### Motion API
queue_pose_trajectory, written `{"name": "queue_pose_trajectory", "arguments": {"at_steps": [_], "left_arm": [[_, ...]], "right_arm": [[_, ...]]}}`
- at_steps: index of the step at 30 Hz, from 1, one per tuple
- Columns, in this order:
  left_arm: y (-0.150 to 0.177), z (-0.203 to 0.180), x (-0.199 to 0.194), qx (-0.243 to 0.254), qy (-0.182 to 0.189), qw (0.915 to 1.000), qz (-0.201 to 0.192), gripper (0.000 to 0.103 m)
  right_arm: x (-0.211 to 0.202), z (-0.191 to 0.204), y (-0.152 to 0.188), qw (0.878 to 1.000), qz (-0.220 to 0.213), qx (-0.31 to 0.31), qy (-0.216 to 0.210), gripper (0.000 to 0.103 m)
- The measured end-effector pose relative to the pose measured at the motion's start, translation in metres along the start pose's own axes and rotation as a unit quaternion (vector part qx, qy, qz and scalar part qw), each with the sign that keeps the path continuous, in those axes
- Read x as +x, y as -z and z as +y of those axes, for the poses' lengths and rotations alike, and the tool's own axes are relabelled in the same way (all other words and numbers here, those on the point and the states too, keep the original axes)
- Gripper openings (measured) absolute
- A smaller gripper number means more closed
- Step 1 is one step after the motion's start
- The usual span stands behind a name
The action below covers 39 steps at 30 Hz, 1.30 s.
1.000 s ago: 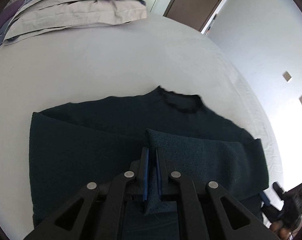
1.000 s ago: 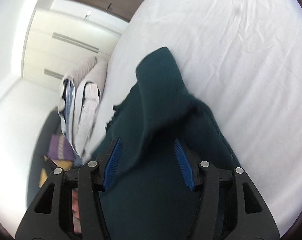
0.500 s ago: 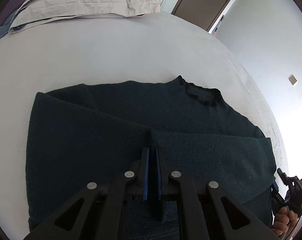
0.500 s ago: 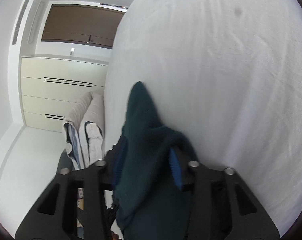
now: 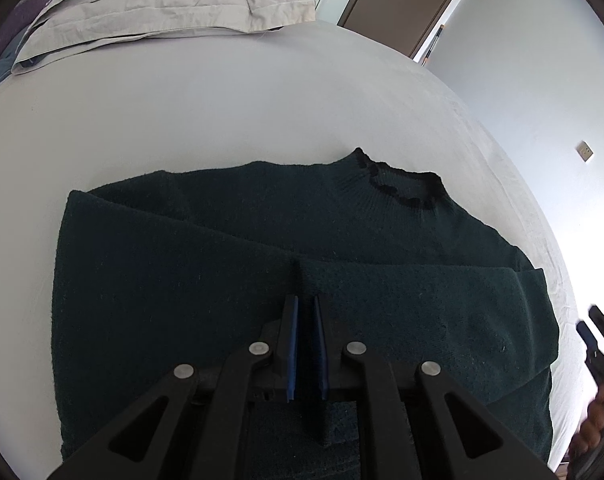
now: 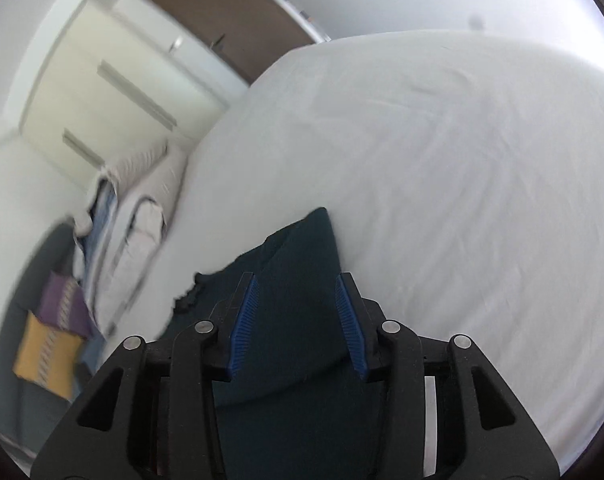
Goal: Fold small clothes
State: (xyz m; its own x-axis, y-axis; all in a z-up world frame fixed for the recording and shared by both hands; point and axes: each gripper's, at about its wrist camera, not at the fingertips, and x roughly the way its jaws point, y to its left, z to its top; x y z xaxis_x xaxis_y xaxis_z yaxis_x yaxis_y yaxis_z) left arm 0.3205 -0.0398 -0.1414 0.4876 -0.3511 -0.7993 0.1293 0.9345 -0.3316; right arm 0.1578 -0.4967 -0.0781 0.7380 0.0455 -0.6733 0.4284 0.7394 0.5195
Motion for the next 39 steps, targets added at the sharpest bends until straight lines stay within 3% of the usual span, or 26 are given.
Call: {"name": "queue_pose_trajectory", "arguments": {"at_steps": [4,7,8,10,12,15,20,24,28,30,32,34,37,39], "left_arm": [[0.001,0.001,0.002,0.007,0.001,1.0,0.001,0.011],[-0.001,0.002,0.004,0.01,0.002,0.9999,0.003,0.011],[-0.001,0.001,0.005,0.011,0.003,0.9999,0.003,0.012],[-0.001,0.002,0.006,0.014,0.006,0.9999,0.002,0.012],[0.0,0.004,0.007,0.02,0.013,0.9997,-0.002,0.012],[0.001,0.011,0.01,0.014,0.026,0.9995,-0.006,0.014],[0.001,0.023,0.012,-0.008,0.057,0.9983,-0.008,0.014],[0.004,0.02,-0.006,-0.009,0.046,0.9986,-0.024,0.014],[0.015,0.013,-0.039,0.003,0.041,0.9972,-0.062,0.014],[0.02,0.004,-0.04,0.021,0.033,0.9976,-0.058,0.014],[0.025,-0.002,-0.027,0.036,0.007,0.9988,-0.034,0.014],[0.031,0.004,-0.014,0.025,0.007,0.9995,-0.016,0.018],[0.033,0.008,-0.028,0.015,0.012,0.9996,-0.019,0.018],[0.037,0.015,-0.052,0.007,0.016,0.999,-0.042,0.029]], "right_arm": [[0.061,0.016,-0.025,0.997,0.041,-0.053,0.045,0.039],[0.101,0.011,-0.032,0.993,0.071,-0.054,0.08,0.039],[0.11,0.01,-0.032,0.991,0.074,-0.066,0.094,0.036],[0.115,0.01,-0.032,0.987,0.063,-0.087,0.12,0.019],[0.115,0.007,-0.032,0.987,0.058,-0.081,0.127,0.01],[0.115,0.0,-0.031,0.988,0.049,-0.073,0.126,0.006],[0.109,-0.012,-0.023,0.992,0.028,-0.059,0.109,0.005],[0.08,-0.003,-0.019,0.993,0.018,-0.049,0.105,0.014],[0.035,0.027,0.002,0.992,-0.001,-0.106,0.065,0.014],[0.03,0.036,0.019,0.989,0.012,-0.136,0.054,0.015],[0.041,0.031,0.037,0.983,0.042,-0.159,0.077,0.02],[0.055,0.016,0.047,0.982,0.061,-0.158,0.088,0.02],[0.041,0.015,0.047,0.982,0.044,-0.16,0.084,0.02],[0.016,0.023,0.048,0.983,0.029,-0.163,0.076,0.026]]}}
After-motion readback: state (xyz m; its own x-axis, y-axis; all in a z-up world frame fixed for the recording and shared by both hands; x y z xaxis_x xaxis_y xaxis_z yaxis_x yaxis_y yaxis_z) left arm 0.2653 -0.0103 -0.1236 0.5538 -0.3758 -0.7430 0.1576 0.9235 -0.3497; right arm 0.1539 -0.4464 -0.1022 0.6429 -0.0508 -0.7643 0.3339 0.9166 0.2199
